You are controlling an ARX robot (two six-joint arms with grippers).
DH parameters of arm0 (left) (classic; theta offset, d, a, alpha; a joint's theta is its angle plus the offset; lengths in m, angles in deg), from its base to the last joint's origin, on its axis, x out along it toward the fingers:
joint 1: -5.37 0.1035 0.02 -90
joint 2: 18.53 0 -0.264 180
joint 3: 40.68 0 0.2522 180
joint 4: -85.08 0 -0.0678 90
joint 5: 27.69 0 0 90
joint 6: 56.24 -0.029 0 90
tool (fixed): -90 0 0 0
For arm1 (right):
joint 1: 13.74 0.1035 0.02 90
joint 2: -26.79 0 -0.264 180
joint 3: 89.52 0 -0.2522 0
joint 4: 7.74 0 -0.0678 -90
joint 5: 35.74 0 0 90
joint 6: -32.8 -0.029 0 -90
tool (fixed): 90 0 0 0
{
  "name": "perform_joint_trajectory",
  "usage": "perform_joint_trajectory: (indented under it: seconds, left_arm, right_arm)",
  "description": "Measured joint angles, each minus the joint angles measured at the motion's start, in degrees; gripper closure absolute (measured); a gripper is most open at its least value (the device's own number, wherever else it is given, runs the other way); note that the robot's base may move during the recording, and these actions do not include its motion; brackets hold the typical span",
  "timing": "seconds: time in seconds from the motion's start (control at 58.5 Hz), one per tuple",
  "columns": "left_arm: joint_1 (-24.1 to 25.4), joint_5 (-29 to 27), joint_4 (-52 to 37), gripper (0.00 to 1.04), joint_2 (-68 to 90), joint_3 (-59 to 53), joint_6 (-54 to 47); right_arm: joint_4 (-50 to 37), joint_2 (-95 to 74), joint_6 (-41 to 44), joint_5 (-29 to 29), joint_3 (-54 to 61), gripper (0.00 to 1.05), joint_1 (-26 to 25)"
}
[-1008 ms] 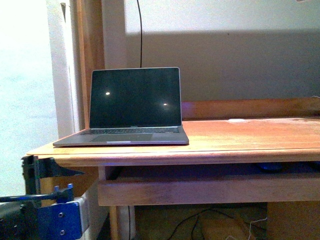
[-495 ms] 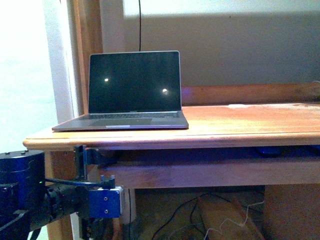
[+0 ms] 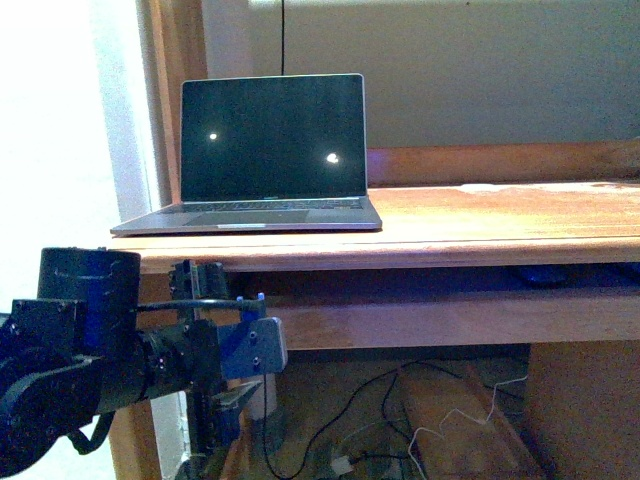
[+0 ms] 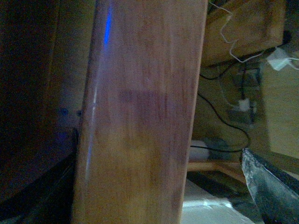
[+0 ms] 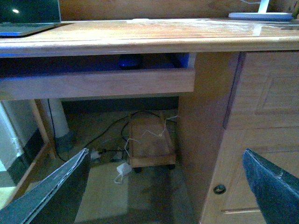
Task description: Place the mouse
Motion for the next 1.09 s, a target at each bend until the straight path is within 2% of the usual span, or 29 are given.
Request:
perform_joint_trajectory:
  seconds: [0.068, 0.171, 0.273, 0.513, 0.683, 0.786, 0.854, 0.957, 1.093]
  left_arm:
    - [-1.20, -1.36, 7.15, 0.08, -5.27, -3.67, 5.57]
    - [-2.56, 1.25, 10.27, 0.08, -11.72, -9.73, 12.94]
    - [-4.22, 3.78, 10.45, 0.08, -15.74, -14.47, 18.99]
    - [-9.94, 8.70, 9.88, 0.08, -25.38, -22.97, 41.46]
    - [-11.50, 9.01, 2.36, 0.08, -30.36, -26.10, 68.61]
    - [-11.74, 4.39, 1.95, 0.08, -34.80, -25.99, 84.30]
    - [-11.91, -2.03, 5.09, 0.08, -39.98, -25.81, 95.73]
    - [-13.46, -9.29, 8.09, 0.08, -46.14, -26.82, 95.95]
    - [-14.80, -19.98, 10.80, 0.08, -55.54, -31.78, 90.16]
  right_arm:
    - [0.00, 0.00, 0.00, -0.11, 0.00, 0.07, 0.00]
    - [0.00, 0.00, 0.00, -0.09, 0.00, 0.07, 0.00]
    - [0.00, 0.00, 0.00, -0.09, 0.00, 0.07, 0.00]
    - [0.00, 0.00, 0.00, -0.09, 0.00, 0.07, 0.00]
    - [0.00, 0.00, 0.00, -0.09, 0.00, 0.07, 0.00]
    - [0.00, 0.00, 0.00, -0.11, 0.00, 0.07, 0.00]
    - [0.00, 0.00, 0.00, -0.09, 0.00, 0.07, 0.00]
    - [0.00, 0.00, 0.00, -0.09, 0.00, 0.07, 0.00]
    - [0.00, 0.00, 0.00, -0.11, 0.00, 0.07, 0.00]
